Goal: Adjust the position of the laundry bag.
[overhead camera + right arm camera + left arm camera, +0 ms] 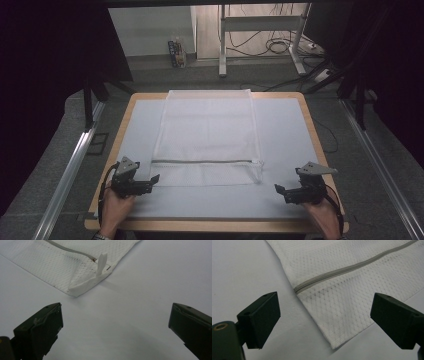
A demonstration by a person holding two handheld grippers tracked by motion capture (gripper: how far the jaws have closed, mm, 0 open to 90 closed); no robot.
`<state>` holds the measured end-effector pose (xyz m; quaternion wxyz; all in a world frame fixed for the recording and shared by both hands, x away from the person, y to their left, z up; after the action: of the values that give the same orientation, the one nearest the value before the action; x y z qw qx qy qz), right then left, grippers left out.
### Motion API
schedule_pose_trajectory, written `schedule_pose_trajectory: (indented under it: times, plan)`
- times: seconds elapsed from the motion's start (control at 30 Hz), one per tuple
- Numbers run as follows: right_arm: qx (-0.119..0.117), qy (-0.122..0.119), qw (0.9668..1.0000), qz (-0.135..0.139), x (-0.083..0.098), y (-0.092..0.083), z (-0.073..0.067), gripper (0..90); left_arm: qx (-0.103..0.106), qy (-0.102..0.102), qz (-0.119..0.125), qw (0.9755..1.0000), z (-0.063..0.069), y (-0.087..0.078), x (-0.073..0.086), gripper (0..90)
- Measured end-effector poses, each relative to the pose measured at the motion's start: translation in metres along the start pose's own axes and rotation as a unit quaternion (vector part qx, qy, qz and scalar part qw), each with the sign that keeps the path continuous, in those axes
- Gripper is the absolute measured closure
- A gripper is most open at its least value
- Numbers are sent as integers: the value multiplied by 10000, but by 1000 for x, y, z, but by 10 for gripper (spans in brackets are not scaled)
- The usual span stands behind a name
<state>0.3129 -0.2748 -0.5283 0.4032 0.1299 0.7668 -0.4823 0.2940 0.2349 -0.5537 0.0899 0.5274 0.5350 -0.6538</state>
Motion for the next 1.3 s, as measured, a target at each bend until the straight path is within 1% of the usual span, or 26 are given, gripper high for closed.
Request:
schedule_pose_trajectory:
  times: [0.03,0.13,0.27,0.4,0.53,0.7,0.77,0.87,0.9,0.97,1.07,1.1,1.13,1.17,1.2,1.23,1.3]
  plan:
    - [-14,14,10000,4,0,0,0,0,10,-32,38,10000,0,0,-1,94]
    - [-26,12,10000,24,-2,1,-1,0,5,-34,33,10000,0,0,-1,92]
    - [-54,14,9999,-103,-3,4,-4,2,36,-22,-10,10000,0,1,-1,89]
    - [-10,-122,9998,-151,-6,7,-6,3,90,-49,-71,9999,1,4,-2,88]
    - [6,-168,9998,-114,-8,10,-6,3,118,-64,-88,9999,2,5,-3,87]
    - [-20,-162,9998,-72,-13,13,-7,5,144,-42,-187,9997,2,10,-6,88]
    - [-37,-136,9999,-34,-15,14,-6,12,157,-86,-185,9997,1,11,-8,90]
    - [-40,-89,9999,-52,-17,18,-4,18,199,-151,-199,9995,-2,13,-10,96]
    - [-81,-59,9999,-72,-18,20,-3,21,194,-174,-198,9995,-3,14,-10,96]
    - [-80,-30,9999,-74,-19,23,-2,22,170,-197,-196,9995,-6,15,-11,96]
    - [-35,-67,9999,-80,-21,25,-2,21,129,-235,-186,9995,-9,17,-12,96]
    - [-12,-70,9999,-72,-22,27,-3,15,84,-314,-183,9993,-12,18,-13,95]
    - [14,-50,10000,-79,-23,29,-4,9,78,-350,-182,9992,-14,19,-13,95]
    - [48,-79,9999,-81,-24,31,-4,6,86,-404,-170,9990,-16,20,-14,94]
    - [35,-67,9999,-72,-25,33,-5,5,86,-404,-170,9990,-16,20,-14,93]
    - [14,-48,10000,-85,-26,35,-6,4,101,-490,-130,9987,-18,21,-15,85]
    - [0,-28,9999,-113,-29,40,-8,4,156,-529,-53,9985,-20,22,-16,76]
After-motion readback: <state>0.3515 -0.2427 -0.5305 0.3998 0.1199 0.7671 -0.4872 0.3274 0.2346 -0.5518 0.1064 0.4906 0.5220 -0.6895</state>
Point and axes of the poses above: each handheld gripper's, and its own axes: y roughly forward along the jaws, x roughly out of its underside, z roughly to its right, the point moved 4 cm from there along y, roughly forward along the jaws, and after that the axes turned 14 degrees about y, right-handed, at the moved point
